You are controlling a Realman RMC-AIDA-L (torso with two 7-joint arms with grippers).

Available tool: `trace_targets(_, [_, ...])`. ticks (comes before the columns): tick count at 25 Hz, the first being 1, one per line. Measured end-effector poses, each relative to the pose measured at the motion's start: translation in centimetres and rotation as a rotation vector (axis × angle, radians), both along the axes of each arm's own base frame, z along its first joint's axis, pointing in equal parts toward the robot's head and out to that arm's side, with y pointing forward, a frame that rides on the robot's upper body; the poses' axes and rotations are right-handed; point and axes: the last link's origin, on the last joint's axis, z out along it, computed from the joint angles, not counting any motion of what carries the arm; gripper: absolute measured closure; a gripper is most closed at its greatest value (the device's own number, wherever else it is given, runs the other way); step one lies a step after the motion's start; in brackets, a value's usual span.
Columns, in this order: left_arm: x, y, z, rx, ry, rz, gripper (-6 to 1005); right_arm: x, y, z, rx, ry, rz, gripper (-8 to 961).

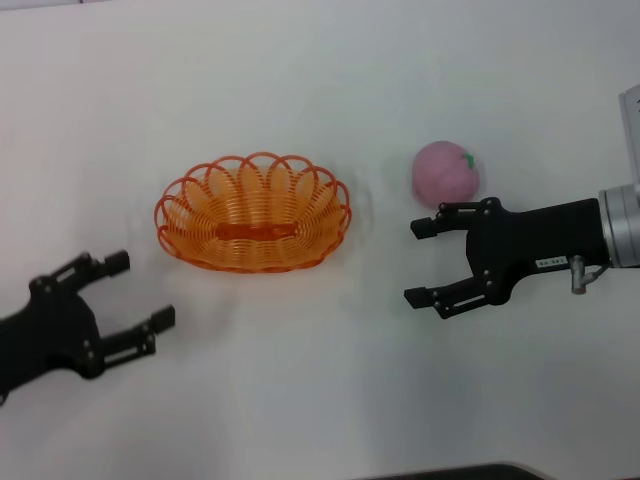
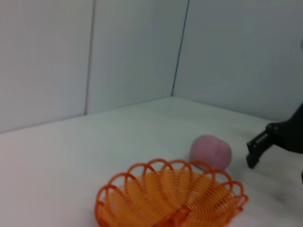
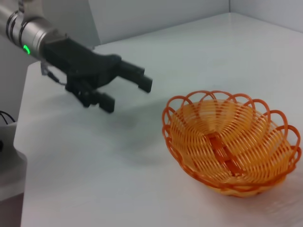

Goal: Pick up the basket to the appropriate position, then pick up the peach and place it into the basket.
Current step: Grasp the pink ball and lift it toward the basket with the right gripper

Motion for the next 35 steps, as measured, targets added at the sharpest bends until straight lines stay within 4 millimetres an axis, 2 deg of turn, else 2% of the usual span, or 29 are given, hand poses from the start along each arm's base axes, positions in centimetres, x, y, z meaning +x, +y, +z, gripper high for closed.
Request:
trace_targets(5, [-0.7, -1.4, -0.8, -0.007, 0.016, -0.003, 111, -0.1, 0.0, 0.0, -0.001, 0.005, 0.004, 93])
trace_targets(11, [-0.6, -1.3, -0.8, -0.006, 0.011, -0.005, 111, -0.5, 0.1, 0.5, -0.003, 0.01, 0.023, 95])
trace_targets(15, [-0.5, -1.3, -0.9, -0.009, 0.006, -0.005, 111, -1.2, 0.5, 2.4, 0.016, 0.028, 0.009, 96])
trace_targets(19, [-0.4, -1.2, -1.1, -0.015, -0.004, -0.001, 111, -2.3, 1.3, 4.3, 0.011, 0.033, -0.077, 98])
trace_targets(23, [-0.4, -1.2, -1.2, -0.017, -0.005, 0.0, 111, -3.8, 2.7, 5.2, -0.011, 0.016, -0.159, 99])
trace_targets(28, [-0.4, -1.2, -1.2, -0.017, -0.004, 0.001, 111, -5.8, 5.1, 5.2, -0.081, -0.124, -0.277, 100])
trace_targets(35, [-0.4, -1.0, -1.2, -0.018, -0.001, -0.003, 111, -8.3, 7.0, 4.4, -0.127, -0.447, -0.146, 103])
